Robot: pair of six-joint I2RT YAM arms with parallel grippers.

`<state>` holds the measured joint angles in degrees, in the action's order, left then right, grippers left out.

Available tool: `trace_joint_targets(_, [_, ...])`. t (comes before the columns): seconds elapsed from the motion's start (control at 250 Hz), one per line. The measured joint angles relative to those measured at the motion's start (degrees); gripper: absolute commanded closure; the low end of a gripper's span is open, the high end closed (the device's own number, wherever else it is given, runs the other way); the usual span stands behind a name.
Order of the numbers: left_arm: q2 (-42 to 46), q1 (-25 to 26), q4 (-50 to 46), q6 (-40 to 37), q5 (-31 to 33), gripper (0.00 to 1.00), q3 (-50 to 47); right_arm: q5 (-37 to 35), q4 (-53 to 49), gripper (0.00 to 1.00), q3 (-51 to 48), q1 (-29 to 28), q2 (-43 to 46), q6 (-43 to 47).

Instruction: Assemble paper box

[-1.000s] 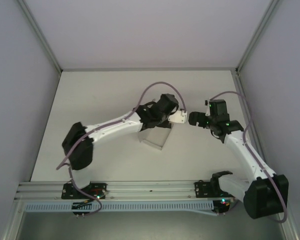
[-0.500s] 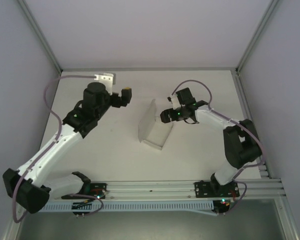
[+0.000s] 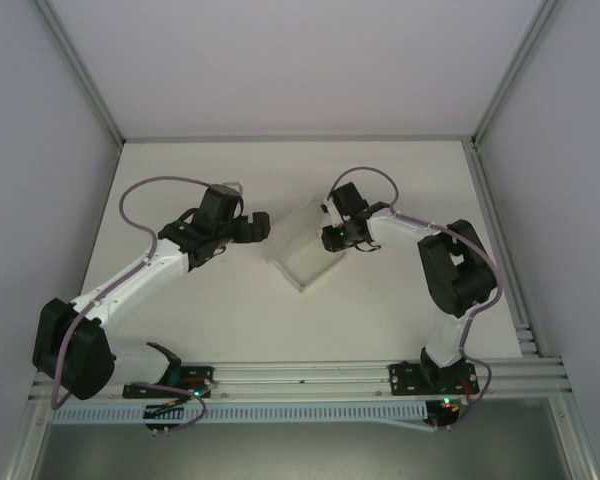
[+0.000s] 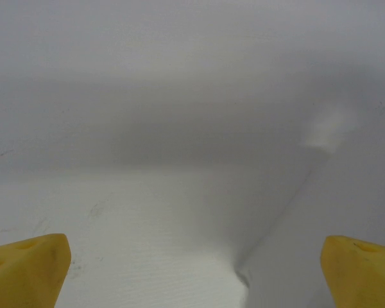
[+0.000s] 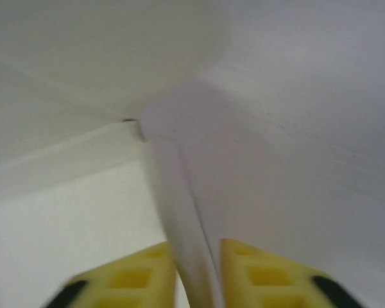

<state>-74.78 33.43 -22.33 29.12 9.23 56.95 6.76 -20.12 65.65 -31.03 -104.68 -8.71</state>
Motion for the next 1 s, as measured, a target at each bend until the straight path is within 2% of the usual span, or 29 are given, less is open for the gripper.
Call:
trace_joint_targets(0.176, [0.0,0.0,-1.0,1.7,2.8,0.0,0.1,-5.8,-0.1,0.95,-1.6,-1.6,1.3,-7.5])
trace_joint_targets(0.299, [0.2,-0.1,-1.4,2.8,4.3,0.0,0.3,-12.4,-2.1,0.94,-4.2,-4.7,4.0,-16.2])
trace_joint_targets(0.415, [0.3,-0.1,-0.6,2.9,4.1,0.0,0.2,-16.1,-2.8,0.89,-6.5,-8.3,5.7,-22.2])
trace_joint_targets(0.475, [0.5,-0.1,0.7,2.4,3.2,0.0,0.1,-17.1,-3.2,0.81,-6.8,-9.5,6.0,-24.3])
trace_joint_targets(0.519, [0.5,-0.1,1.9,1.6,2.1,0.0,-0.2,-17.6,-3.8,0.7,-6.8,-9.8,6.1,-24.9])
trace_joint_targets(0.599, [0.7,-0.1,3.8,-0.4,-0.5,0.0,-0.9,-18.2,-4.7,0.61,-6.9,-9.9,6.9,-25.7])
trace_joint_targets(0.647, [0.8,-0.1,4.4,-1.7,-2.3,0.0,-1.4,-18.3,-5.1,0.54,-6.9,-9.9,8.2,-25.9])
trace_joint_targets(0.695, [1.0,-0.1,4.7,-3.0,-4.1,0.0,-1.6,-18.4,-5.7,0.42,-6.9,-9.9,10.2,-25.1])
trace_joint_targets(0.743, [1.2,-0.1,4.9,-4.4,-5.7,0.0,-1.7,-18.4,-6.1,0.36,-6.9,-10.1,13.0,-24.6])
trace_joint_targets(0.815, [1.5,-0.1,5.7,-6.6,-7.7,0.0,-1.7,-18.4,-6.4,0.28,-6.9,-10.2,17.5,-22.1])
trace_joint_targets(0.862, [1.6,-0.4,6.1,-7.9,-9.2,0.0,-1.7,-18.0,-6.3,0.16,-6.9,-9.9,20.0,-19.2])
trace_joint_targets(0.998, [-0.5,-2.2,6.2,-13.0,-13.6,0.01,-0.1,-14.9,-5.2,0.1,-6.7,-6.8,24.0,-7.6])
